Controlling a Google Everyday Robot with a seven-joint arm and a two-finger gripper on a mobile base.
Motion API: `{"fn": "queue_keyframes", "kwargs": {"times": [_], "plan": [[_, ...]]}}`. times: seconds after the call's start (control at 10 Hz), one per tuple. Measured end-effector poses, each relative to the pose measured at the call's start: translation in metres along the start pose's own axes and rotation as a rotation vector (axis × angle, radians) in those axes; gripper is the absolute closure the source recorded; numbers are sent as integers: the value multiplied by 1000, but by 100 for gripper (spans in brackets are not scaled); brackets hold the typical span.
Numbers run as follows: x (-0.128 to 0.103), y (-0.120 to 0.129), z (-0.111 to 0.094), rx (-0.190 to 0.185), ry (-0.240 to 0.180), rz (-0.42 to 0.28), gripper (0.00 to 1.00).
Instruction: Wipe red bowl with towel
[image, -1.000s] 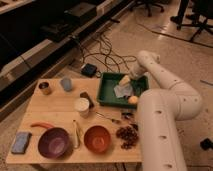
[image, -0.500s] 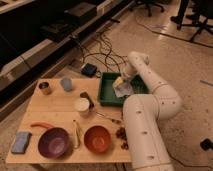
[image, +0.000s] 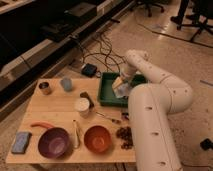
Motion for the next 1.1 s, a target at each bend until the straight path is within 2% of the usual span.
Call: {"fn": "queue_keyframes", "kwargs": {"times": [0.1, 0.4, 0.6, 1.1], "plan": [[3, 0, 2, 0, 10, 4, 20], [22, -10, 28, 16, 51, 19, 20], [29, -13, 34, 31, 68, 19, 21], [30, -11, 30, 39, 67, 4, 63]]}}
